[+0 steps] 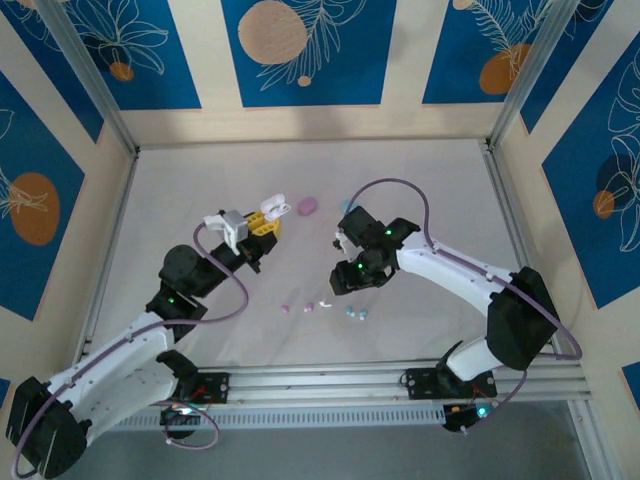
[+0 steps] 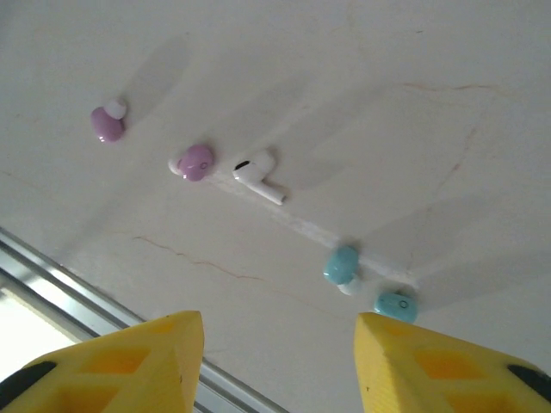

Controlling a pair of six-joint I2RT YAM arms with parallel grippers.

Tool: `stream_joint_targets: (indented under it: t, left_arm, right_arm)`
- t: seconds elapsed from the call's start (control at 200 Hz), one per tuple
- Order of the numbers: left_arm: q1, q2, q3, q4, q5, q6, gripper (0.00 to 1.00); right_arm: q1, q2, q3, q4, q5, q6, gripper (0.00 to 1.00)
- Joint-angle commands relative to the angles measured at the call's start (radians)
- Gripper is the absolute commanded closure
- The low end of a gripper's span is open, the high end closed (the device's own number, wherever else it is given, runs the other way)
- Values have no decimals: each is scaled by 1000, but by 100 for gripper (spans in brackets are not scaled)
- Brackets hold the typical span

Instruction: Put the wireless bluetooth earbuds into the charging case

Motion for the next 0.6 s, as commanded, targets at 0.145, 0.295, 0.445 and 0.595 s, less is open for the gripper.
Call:
stream_joint_targets:
  t: [0.145,0.295,0.445,0.595]
  left_arm:
    - [-8,-19,-29,8,-28,5,100]
    - [-8,18,-20,35,-22,7,100]
    - [-8,52,-19,73,-31,1,100]
    - [-8,57,-23,77,-75,3,100]
  right_arm:
    - [-61,-123,-69,20,-44,-19,50]
    - [-63,-94,-59,42,-64,-37,50]
    - [-32,-15,-29,71,-81,-60,49]
    - [-1,98,29,68,-57,-107,49]
